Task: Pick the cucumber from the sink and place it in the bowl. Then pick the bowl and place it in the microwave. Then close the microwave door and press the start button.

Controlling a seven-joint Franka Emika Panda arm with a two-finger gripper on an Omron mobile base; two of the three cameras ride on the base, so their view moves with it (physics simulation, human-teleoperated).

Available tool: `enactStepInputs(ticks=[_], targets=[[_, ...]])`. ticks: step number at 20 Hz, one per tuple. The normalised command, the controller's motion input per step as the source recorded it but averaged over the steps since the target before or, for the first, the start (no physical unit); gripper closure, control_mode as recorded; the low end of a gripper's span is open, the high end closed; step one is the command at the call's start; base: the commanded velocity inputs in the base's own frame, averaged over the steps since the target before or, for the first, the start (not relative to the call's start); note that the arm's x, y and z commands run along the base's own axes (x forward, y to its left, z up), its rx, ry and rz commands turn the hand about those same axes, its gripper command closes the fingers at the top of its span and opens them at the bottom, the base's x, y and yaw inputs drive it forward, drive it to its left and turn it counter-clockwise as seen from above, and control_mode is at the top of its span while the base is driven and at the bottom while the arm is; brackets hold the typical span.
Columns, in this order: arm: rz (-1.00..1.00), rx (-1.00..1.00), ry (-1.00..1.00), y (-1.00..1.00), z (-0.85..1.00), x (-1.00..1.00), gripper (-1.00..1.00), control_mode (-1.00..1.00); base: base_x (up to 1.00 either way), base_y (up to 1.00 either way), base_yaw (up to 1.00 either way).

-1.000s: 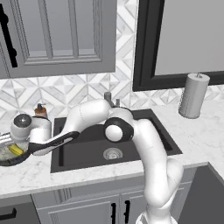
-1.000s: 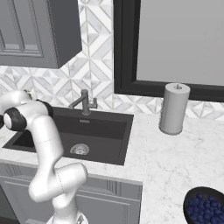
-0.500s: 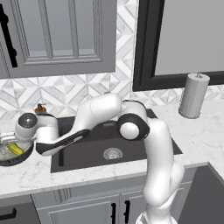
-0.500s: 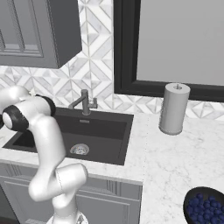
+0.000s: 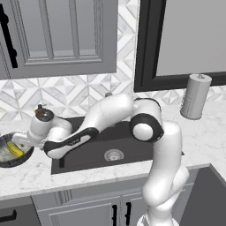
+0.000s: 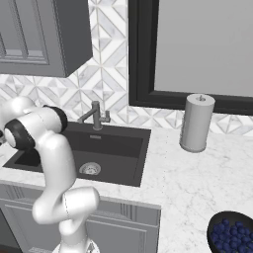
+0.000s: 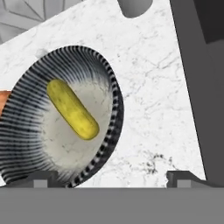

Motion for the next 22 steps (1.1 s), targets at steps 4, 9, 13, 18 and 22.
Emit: enactStepInputs(ticks=[4, 9, 13, 18, 22], targets=[[0.00, 0.00, 0.28, 0.10, 0.00, 0.45, -1.00, -1.00, 0.00, 0.00, 0.00], [0.00, 0.00, 0.10, 0.29, -0.02, 0.32, -1.00, -1.00, 0.00, 0.00, 0.00], [0.00, -0.02, 0.00, 0.39, -0.08, 0.12, -1.00, -1.00, 0.00, 0.00, 0.00], [0.00, -0.02, 0.00, 0.16, -0.32, 0.00, -1.00, -1.00, 0.00, 0.00, 0.00], [0.00, 0.00, 0.00, 0.00, -0.41, 0.00, -1.00, -1.00, 0.00, 0.00, 0.00]])
